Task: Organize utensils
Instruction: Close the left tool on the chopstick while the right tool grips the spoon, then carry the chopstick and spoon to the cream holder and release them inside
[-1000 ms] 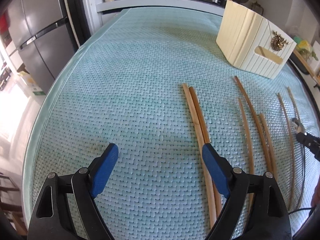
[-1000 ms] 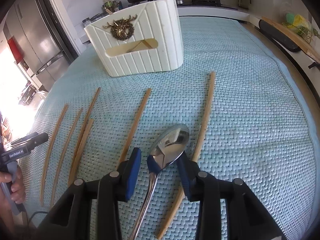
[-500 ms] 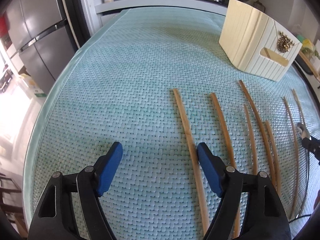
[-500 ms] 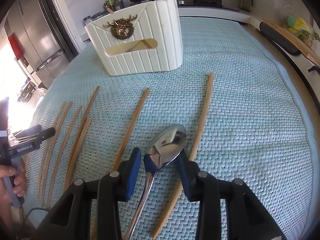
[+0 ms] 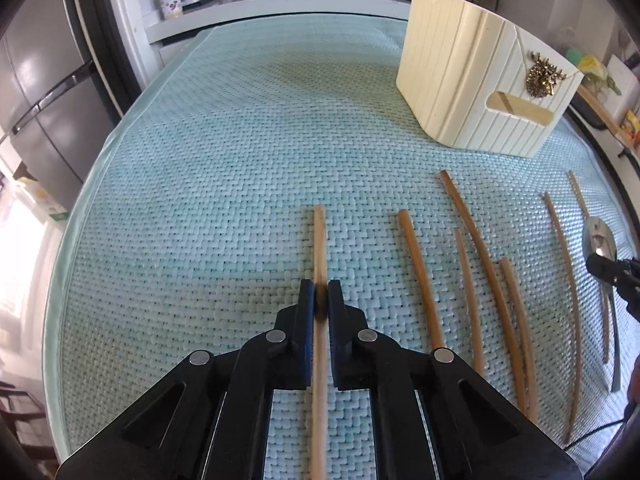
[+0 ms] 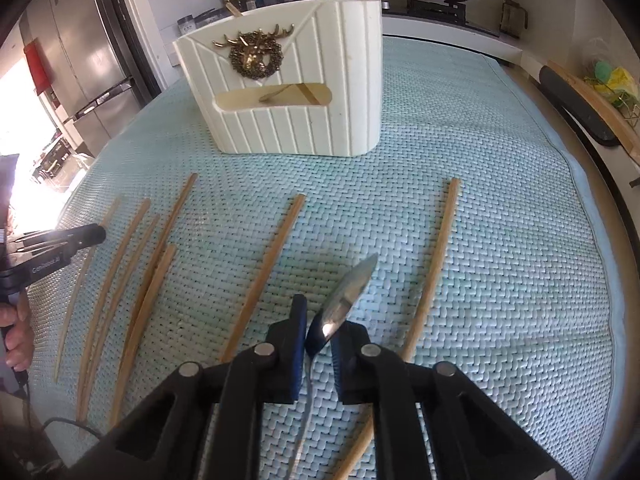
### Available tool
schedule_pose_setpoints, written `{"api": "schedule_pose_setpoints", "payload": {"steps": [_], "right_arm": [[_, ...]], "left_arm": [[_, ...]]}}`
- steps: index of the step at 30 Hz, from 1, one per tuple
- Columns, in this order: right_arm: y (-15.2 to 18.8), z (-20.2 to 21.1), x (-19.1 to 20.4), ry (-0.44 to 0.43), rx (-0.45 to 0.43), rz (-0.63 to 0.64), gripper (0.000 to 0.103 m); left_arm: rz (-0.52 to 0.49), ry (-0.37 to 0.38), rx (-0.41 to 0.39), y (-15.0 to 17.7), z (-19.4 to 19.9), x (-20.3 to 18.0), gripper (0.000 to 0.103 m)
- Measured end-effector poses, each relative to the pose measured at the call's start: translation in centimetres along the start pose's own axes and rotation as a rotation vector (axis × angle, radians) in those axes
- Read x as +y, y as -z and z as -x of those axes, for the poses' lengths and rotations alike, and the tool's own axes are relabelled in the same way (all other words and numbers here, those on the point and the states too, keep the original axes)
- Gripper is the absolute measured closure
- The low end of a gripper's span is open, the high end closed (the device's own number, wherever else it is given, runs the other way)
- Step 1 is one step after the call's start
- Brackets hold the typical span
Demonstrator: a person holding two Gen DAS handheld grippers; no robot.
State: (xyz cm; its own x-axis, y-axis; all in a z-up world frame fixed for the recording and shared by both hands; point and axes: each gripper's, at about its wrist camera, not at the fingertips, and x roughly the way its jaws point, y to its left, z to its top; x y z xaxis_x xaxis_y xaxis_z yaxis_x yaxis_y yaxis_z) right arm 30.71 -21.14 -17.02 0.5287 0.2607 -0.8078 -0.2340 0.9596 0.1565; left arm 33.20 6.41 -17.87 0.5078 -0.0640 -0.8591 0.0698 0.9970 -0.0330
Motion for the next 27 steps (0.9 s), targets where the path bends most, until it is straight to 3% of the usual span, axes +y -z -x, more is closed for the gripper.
{"api": "schedule_pose_setpoints", "payload": {"steps": [6,13,20,27], "right_arm": [[0.7,4.7,-1.2,-0.134,-0.129,-0.066,0.097],[0.7,11.8,-1.9,-0.255,-0.228,-0.103,0.096],[0.2,18.1,-0.2,-0.261,-0.307,-0.012,0.096],[0.0,20.7,0.8,-0.271,-0.365,0.019,0.096]], "left_arm": [[0.057,0.067,-0.099,0.8,3.4,0.8,0.099],[0.095,0.158,-0.237,0.8,10.7,1.0,0.099],[0.110,0.258,-0.357,0.4,16.8,1.6,0.099],[0.136,0.315,-0.404,0.5,18.5,2.3,0.098]]}}
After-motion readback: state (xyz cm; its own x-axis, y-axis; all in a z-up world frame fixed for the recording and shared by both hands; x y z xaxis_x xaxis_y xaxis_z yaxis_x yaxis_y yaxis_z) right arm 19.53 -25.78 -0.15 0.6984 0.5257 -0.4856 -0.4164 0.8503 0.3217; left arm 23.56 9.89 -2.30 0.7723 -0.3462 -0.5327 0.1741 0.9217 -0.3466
